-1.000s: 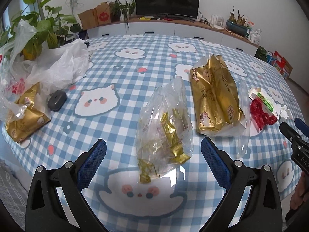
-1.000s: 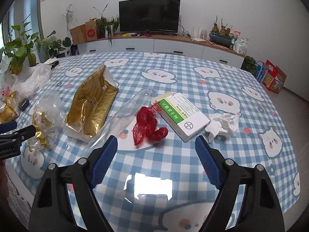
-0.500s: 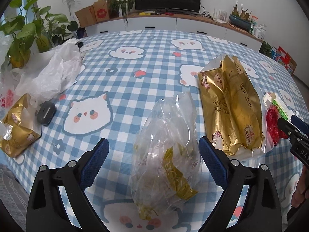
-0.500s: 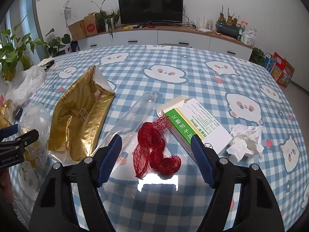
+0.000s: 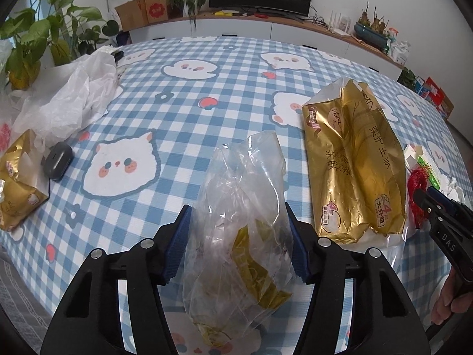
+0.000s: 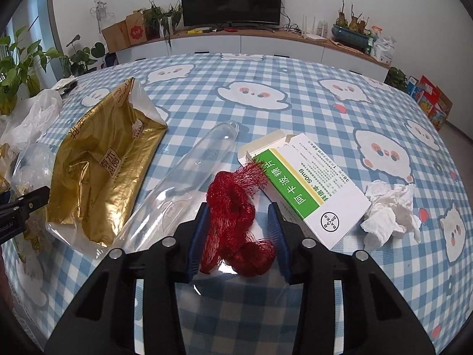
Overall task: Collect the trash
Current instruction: 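Lift the plastic bag and red net off the table toward the bin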
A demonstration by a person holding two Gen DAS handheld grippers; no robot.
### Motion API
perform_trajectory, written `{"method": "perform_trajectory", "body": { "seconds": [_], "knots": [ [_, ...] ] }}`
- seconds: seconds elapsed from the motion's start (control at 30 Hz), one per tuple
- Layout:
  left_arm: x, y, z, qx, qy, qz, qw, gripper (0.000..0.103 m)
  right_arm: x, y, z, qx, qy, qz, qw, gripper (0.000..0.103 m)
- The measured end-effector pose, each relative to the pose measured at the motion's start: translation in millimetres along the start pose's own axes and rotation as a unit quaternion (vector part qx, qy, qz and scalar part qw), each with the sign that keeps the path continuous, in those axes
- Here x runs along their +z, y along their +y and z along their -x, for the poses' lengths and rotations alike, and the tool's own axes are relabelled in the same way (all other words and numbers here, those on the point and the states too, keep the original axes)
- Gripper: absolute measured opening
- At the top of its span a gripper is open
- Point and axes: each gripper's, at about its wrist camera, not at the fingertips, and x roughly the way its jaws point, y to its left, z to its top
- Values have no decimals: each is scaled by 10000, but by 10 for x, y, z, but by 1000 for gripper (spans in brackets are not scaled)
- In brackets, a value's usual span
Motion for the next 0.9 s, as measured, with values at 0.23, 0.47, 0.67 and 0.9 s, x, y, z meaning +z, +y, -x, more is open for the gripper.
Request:
{"method": "perform_trajectory", "body": {
  "seconds": [0.23, 0.47, 0.67, 0.9],
  "knots": [
    [-33, -79, -2, 80, -16, -134, 9999, 47, -25, 15, -32, -6, 22, 29, 10000, 21],
    [-51, -108, 49, 103, -81, -262, 9996, 40, -1, 2, 59, 24, -49, -45, 10000, 18],
    [-101, -143, 162, 132, -152, -345, 9992, 40, 5, 19, 199, 57, -93, -105, 9999, 18],
    [-163, -173, 342, 43, -222, -397, 9990, 39, -1, 18, 379, 34, -107, -150, 9998, 18]
  ]
}}
